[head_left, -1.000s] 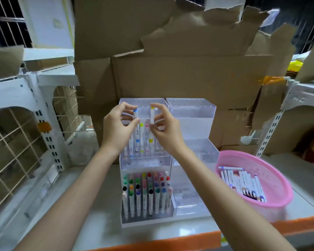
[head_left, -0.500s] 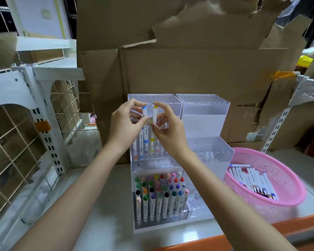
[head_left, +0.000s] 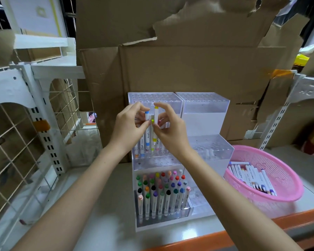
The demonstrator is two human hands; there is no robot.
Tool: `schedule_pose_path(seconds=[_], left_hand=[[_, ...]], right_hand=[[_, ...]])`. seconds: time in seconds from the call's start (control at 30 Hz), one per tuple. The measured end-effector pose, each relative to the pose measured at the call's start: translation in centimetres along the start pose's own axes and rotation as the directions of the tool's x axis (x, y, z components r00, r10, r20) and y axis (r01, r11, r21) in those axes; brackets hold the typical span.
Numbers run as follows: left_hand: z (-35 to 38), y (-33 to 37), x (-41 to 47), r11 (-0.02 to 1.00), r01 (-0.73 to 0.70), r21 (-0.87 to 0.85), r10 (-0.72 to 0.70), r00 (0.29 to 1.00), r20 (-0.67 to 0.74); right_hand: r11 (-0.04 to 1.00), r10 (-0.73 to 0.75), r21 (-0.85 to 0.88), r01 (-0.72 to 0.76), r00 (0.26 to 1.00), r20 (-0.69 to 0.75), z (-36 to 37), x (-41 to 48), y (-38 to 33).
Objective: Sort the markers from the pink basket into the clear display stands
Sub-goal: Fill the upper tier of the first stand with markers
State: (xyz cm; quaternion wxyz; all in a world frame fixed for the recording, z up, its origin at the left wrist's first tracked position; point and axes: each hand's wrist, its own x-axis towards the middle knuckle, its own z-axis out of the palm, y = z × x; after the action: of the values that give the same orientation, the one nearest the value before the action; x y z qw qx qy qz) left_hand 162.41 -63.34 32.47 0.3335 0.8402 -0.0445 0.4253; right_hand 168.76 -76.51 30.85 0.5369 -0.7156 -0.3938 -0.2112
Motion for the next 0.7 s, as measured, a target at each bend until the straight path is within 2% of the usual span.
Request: schedule_pose_path(seconds=[0.33,0.53,0.7], left_hand=[[-0.13,0.17,0.03,0.986,-0.1,0.134,0.092,0.994,0.063],[-0.27,0.35,0.48,0.986,-0.067,0.151,0.051,0.992,0.112],[0.05,-0.17,0.03,0.966,-0.15,0.209,0.108,0.974,0.197]], right_hand=[[1.0,0.012,0.001,-0.012,1.0,-0.001,-0.19,-0.34,-0.17],[0.999,0.036,0.006,-0.036,0.999,0.002,-0.16,-0.51,-0.27],[0.999,0.04,0.012,-0.04,0.999,0.002,-0.24,-0.48,-0.09]])
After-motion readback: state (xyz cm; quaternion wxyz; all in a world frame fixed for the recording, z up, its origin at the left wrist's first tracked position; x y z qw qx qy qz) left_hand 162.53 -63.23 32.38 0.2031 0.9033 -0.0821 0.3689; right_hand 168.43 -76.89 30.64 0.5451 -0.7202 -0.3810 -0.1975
